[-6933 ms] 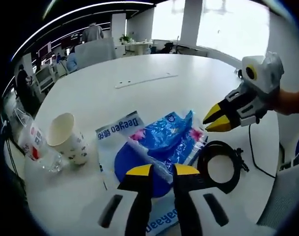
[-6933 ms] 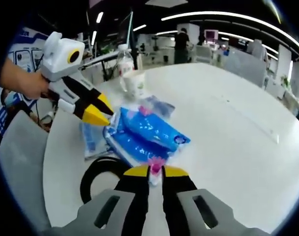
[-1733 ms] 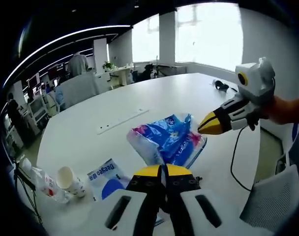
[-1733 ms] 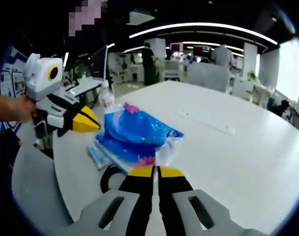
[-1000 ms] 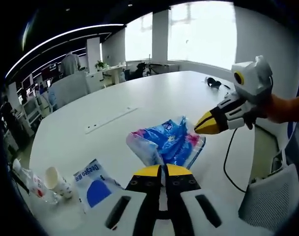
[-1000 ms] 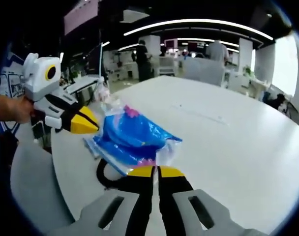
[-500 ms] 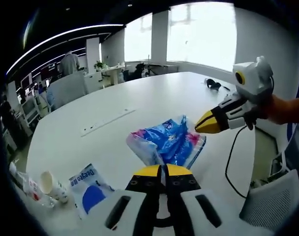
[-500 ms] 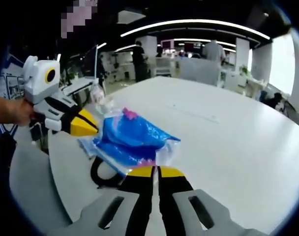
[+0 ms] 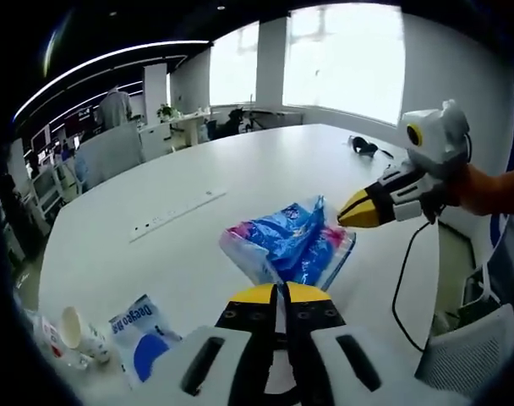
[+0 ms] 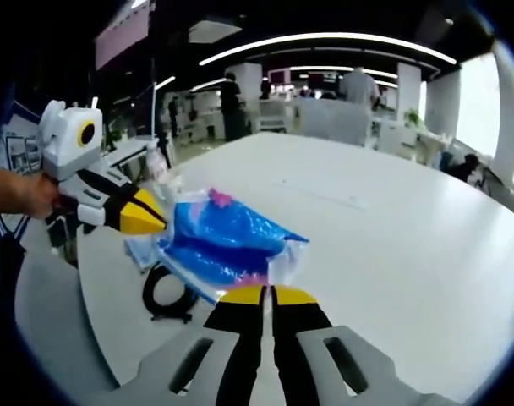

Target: Arrange the tabletop items into an orderly group along one side of the table until the central work area is clear of visible clutter.

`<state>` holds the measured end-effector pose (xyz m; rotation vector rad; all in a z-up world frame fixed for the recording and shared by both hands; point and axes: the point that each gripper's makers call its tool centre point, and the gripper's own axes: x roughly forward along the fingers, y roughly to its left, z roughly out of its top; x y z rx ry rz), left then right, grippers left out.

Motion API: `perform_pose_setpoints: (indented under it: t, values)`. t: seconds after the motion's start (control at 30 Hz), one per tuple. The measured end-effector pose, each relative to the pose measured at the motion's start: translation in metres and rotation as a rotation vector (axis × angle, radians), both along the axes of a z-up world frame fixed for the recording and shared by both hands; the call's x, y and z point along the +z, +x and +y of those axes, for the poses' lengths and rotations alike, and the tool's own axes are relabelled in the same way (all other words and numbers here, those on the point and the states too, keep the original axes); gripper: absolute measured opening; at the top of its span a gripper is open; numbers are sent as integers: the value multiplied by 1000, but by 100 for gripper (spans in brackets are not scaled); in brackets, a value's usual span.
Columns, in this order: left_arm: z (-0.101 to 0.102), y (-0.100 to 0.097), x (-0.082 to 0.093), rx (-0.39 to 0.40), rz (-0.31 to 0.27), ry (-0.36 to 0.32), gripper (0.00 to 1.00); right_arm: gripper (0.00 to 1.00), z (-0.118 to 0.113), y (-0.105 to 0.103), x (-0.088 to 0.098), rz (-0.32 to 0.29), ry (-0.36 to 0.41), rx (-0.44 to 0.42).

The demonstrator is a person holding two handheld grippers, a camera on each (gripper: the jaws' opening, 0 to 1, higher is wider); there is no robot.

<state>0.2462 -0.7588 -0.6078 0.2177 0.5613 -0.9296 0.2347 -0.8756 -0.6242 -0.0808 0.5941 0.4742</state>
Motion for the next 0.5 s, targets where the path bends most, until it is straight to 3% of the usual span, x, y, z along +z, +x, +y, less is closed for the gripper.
perform_pose_setpoints:
  t: [0.5]
  values:
    - [-16,6,-15,-4,16,24,2,0,-14,4,-8,15,19,-22]
